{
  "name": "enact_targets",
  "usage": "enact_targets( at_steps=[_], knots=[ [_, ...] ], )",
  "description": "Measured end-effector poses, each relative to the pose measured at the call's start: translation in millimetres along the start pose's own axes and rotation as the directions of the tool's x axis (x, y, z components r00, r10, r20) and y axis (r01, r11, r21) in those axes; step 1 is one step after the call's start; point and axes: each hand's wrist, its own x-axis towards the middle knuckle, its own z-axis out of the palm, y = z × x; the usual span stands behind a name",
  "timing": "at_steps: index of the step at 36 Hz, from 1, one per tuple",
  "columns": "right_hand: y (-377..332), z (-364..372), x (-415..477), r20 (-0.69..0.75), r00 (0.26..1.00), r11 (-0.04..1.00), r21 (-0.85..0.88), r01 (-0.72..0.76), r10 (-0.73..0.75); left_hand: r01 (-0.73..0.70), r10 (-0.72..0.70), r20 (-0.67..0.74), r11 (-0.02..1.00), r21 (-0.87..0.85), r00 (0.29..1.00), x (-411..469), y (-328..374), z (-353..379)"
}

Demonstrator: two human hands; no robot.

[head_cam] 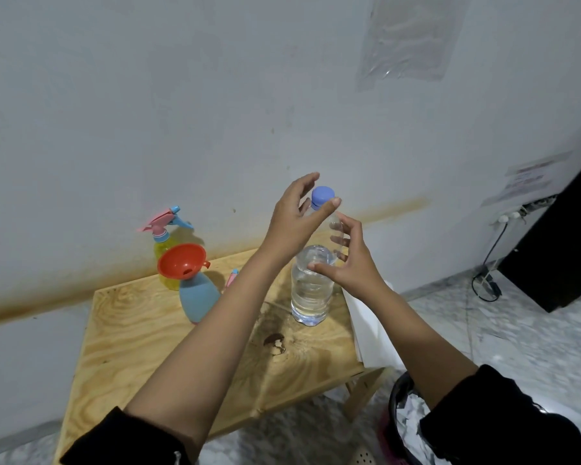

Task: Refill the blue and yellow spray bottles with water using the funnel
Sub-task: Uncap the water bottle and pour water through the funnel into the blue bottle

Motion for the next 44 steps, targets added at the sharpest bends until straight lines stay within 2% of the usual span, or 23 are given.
enact_targets(
  at_steps=[3, 6, 11, 15, 21, 25, 29, 32, 38, 44],
  knots=[
    [1, -1, 0, -0.001, 1.000, 1.000, 0.000, -0.001, 0.001, -0.012, 0.008, 0.108, 0.999, 0.036, 0.994, 4, 0, -8],
    [2, -1, 0, -0.003, 1.000, 1.000, -0.001, 0.002, -0.002, -0.056, 0.040, 0.135, 0.992, 0.117, 0.990, 7, 2, -11],
    [3, 0, 1, -0.001, 1.000, 1.000, 0.002, 0.011, -0.011, -0.171, 0.176, -0.003, 0.964, 0.201, 0.984, 7, 6, -4],
    [5, 0, 0, -0.007, 1.000, 1.000, 0.000, 0.024, -0.024, -0.198, 0.225, -0.195, 0.969, 0.148, 0.955, 7, 8, 0],
    [7, 1, -1, -0.022, 0.999, 0.999, 0.009, 0.035, -0.035, -0.053, 0.055, -0.366, 0.998, 0.015, 0.929, -11, -30, -14],
    [8, 2, -2, -0.037, 0.998, 0.998, -0.004, 0.056, -0.056, 0.122, -0.074, -0.330, 0.984, 0.126, 0.941, -53, -100, -28],
    [10, 3, -3, -0.048, 0.997, 0.998, -0.002, 0.059, -0.059, 0.304, -0.235, -0.277, 0.922, 0.241, 0.932, -101, -171, -39],
    [12, 4, -5, -0.058, 0.996, 0.998, 0.006, 0.065, -0.065, 0.368, -0.290, -0.267, 0.872, 0.321, 0.919, -127, -202, -40],
    [21, 8, -9, -0.091, 0.991, 0.995, -0.006, 0.099, -0.099, 0.342, -0.277, -0.205, 0.828, 0.445, 0.939, -160, -236, -36],
    [26, 14, -12, -0.123, 0.984, 0.992, -0.017, 0.129, -0.130, 0.303, -0.236, -0.194, 0.812, 0.499, 0.952, -162, -246, -31]
  ],
)
